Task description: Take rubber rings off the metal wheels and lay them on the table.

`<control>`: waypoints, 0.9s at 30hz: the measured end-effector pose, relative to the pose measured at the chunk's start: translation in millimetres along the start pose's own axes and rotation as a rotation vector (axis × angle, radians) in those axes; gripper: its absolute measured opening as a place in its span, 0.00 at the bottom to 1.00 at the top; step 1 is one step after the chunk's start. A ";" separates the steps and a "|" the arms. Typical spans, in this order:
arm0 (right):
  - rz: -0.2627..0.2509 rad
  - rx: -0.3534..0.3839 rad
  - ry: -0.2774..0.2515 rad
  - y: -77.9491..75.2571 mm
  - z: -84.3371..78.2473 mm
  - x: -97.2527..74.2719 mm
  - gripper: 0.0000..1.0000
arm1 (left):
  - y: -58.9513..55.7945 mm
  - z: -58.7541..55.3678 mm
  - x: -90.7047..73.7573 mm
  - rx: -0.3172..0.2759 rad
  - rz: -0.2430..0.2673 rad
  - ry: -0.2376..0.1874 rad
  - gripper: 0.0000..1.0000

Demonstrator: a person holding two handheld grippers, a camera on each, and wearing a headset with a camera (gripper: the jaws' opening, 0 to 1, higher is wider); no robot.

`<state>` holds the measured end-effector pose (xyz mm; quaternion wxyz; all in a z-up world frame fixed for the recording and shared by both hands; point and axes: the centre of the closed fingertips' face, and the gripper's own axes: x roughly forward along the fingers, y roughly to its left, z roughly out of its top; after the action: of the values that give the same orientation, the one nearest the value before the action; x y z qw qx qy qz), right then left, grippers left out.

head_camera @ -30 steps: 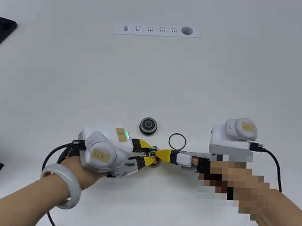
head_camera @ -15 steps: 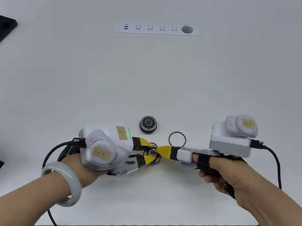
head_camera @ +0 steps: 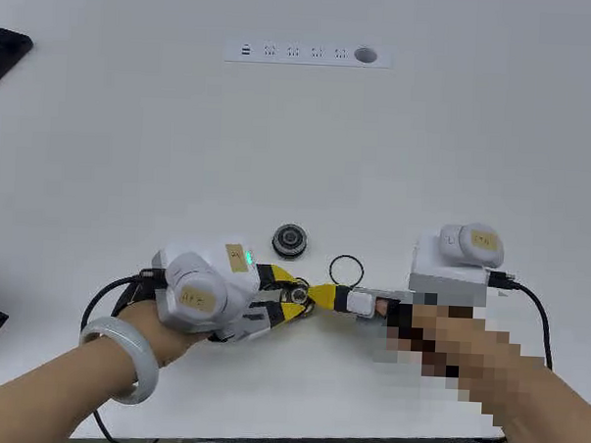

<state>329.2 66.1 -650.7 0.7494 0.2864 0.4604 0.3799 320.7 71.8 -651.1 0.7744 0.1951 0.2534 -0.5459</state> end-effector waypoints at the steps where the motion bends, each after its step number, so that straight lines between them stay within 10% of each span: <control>1: -0.001 0.000 0.000 -0.5 -0.2 0.0 0.02 | 0.2 -0.4 -0.2 0.000 0.001 0.002 0.18; 27: 0.041 0.013 -0.014 13.2 0.3 -1.4 0.02 | 5.9 -9.5 -11.7 -0.028 0.041 -0.006 0.39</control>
<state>325.1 72.1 -639.6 0.7428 0.3032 0.4517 0.3902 321.4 87.9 -651.4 0.7888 0.1876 0.2547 -0.5270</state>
